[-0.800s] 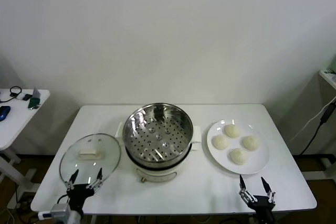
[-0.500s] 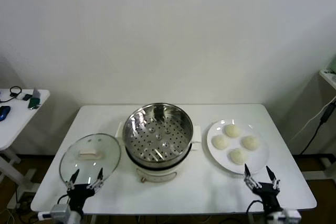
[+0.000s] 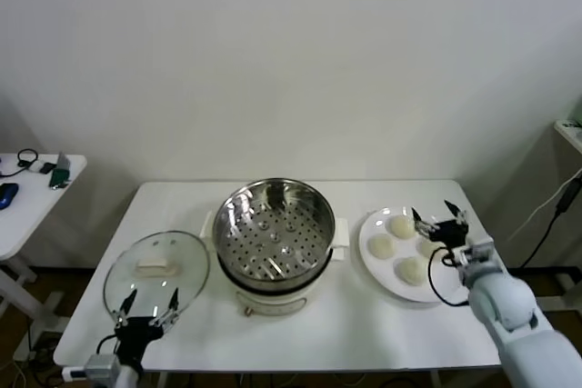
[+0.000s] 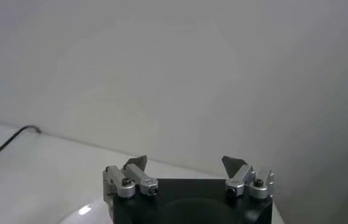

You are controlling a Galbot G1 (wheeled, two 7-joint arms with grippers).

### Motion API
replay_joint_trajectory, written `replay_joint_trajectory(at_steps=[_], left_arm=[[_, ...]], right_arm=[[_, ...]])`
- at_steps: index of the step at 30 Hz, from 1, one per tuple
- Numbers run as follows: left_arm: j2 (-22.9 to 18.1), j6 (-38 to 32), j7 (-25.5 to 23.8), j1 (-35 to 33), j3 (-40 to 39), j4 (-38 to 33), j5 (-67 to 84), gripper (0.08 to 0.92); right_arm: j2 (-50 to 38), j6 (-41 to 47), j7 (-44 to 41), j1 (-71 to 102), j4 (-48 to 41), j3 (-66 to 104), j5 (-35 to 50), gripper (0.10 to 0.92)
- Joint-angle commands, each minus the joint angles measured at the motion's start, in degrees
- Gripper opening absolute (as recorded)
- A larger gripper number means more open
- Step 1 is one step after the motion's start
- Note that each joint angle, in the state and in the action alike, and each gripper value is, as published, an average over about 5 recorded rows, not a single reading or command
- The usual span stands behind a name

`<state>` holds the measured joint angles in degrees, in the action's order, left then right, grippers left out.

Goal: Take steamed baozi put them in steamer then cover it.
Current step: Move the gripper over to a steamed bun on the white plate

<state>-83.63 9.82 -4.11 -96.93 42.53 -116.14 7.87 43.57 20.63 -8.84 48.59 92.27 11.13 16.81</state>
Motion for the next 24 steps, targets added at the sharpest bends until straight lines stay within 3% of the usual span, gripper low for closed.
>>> replay_joint_trajectory(at_steps=[1,7,12,24], left_arm=[[-0.2,0.0,-0.1,-0.3,-0.2,-0.7,-0.3,0.823],[-1.1,-0.1,-0.5,-0.8,-0.6,-2.0,-1.1,0.823],[-1.6,-0.3,-0.9,-1.0,-0.5,-2.7,-1.7,0.823],[-1.8,-0.8,-1.7,-1.1,0.1,-3.0,-1.7,0.823]], right_arm=[[-13.7,1.6,-23.0,-25.5,-9.8,-24.9,-13.3,0.823],[-14.8,-10.1,-42.4,-42.9,-18.8,-42.4,-24.5,0.823],[-11.8,-15.6,-51.8,-56.8,-24.9,-57.3,-20.8,0.823],[6.3,-17.9,-55.3,-67.2,-41.8,-72.5,-15.8,0.823]])
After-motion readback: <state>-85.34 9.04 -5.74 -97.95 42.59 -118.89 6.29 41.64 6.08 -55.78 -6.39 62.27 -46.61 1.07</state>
